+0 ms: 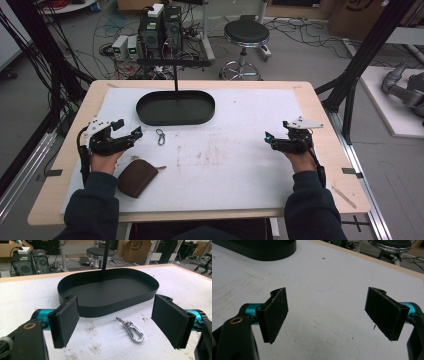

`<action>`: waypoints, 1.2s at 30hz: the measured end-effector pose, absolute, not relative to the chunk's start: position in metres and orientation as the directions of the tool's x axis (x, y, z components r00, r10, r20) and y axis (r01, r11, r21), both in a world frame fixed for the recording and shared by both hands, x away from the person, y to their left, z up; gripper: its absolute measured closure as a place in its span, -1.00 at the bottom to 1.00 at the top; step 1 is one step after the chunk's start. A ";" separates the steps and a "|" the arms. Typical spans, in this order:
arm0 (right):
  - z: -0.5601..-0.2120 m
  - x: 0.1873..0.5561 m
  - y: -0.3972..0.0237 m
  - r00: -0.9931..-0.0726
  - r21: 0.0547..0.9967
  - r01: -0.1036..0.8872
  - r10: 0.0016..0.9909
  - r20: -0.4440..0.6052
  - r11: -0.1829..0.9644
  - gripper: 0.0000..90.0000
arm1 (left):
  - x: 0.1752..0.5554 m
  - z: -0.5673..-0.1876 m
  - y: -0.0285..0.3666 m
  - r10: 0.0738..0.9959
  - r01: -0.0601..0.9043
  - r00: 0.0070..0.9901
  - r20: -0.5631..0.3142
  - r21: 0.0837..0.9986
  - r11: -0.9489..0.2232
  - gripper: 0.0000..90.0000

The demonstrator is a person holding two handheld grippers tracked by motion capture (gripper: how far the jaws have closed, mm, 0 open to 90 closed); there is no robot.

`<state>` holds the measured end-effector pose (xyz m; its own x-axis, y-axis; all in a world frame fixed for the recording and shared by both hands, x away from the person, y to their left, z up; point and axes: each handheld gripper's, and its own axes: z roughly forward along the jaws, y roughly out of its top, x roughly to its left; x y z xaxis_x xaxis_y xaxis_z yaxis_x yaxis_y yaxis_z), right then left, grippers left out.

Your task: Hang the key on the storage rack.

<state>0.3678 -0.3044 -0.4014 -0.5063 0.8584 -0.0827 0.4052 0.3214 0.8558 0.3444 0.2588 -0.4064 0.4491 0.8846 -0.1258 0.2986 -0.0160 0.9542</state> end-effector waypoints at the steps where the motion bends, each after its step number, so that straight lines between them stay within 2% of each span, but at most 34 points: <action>1: -0.401 0.368 -0.304 -0.506 0.855 0.406 0.858 -0.082 0.322 -0.58 | 0.344 -0.406 0.259 0.885 0.299 0.449 -0.126 0.954 -0.016 -0.51; 16: -0.403 0.369 -0.302 -0.526 0.853 0.403 0.847 -0.081 0.332 -0.58 | 0.351 -0.409 0.260 0.891 0.331 0.431 -0.140 0.944 -0.011 -0.40; 20: -0.403 0.369 -0.299 -0.535 0.848 0.398 0.839 -0.096 0.351 -0.58 | 0.355 -0.401 0.258 0.879 0.342 0.451 -0.156 0.940 -0.008 -0.29; 23: -0.400 0.367 -0.296 -0.536 0.853 0.388 0.838 -0.100 0.349 -0.58 | 0.363 -0.393 0.250 0.864 0.364 0.481 -0.149 0.930 -0.043 -0.12; 28: -0.399 0.366 -0.296 -0.536 0.854 0.389 0.839 -0.096 0.346 -0.58 | 0.378 -0.396 0.238 0.840 0.442 0.508 -0.189 0.894 -0.067 -0.08; 29: -0.400 0.366 -0.296 -0.541 0.854 0.386 0.835 -0.097 0.349 -0.58 | 0.388 -0.401 0.229 0.840 0.498 0.509 -0.189 0.860 -0.108 -0.10; 34: -0.401 0.367 -0.295 -0.545 0.850 0.392 0.834 -0.093 0.351 -0.57 | 0.407 -0.416 0.212 0.842 0.598 0.507 -0.184 0.779 -0.190 -0.12; 36: -0.401 0.368 -0.294 -0.551 0.852 0.386 0.829 -0.095 0.354 -0.57 | 0.409 -0.419 0.210 0.843 0.610 0.505 -0.183 0.767 -0.199 0.00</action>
<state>0.3678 -0.2945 -0.4009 -0.5505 0.8294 -0.0946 0.3864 0.3536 0.8519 0.4093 0.2103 -0.4187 0.5053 0.8434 -0.1828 0.6097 -0.1990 0.7672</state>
